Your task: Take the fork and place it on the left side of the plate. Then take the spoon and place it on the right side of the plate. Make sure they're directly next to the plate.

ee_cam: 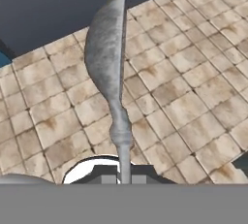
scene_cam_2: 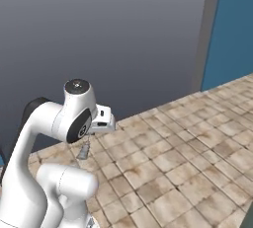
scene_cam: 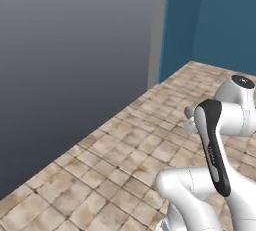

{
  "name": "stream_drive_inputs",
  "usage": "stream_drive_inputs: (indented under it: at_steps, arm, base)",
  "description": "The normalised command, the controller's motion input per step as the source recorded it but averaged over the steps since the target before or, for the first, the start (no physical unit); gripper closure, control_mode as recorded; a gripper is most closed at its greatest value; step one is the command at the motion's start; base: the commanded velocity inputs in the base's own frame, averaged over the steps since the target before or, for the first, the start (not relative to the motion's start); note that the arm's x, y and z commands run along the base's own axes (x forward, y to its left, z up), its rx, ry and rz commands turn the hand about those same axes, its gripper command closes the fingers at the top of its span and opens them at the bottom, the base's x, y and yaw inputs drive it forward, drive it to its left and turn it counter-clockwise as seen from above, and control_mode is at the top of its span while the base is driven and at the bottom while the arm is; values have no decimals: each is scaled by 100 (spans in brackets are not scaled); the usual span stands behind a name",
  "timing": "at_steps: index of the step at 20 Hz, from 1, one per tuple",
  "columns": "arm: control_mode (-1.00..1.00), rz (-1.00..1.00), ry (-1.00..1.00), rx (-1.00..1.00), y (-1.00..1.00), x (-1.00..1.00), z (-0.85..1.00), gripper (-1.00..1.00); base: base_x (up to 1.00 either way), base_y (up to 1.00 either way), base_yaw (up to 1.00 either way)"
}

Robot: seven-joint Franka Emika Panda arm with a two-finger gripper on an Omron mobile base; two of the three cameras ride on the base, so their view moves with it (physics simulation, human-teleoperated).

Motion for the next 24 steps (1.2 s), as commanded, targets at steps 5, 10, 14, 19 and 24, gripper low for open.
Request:
stream_drive_inputs:
  at_steps: [5,10,14,19,24]
  arm:
    - [100,0,0,0,0,0,0,100]
    - [100,0,0,0,0,0,0,100]
    - [100,0,0,0,0,0,0,100]
    - [100,0,0,0,0,0,0,100]
    - [100,0,0,0,0,0,0,100]
  base:
    - [100,0,-29]
    - [100,0,-37]
    - [100,0,-51]
    - [100,0,-50]
    - [100,0,-47]
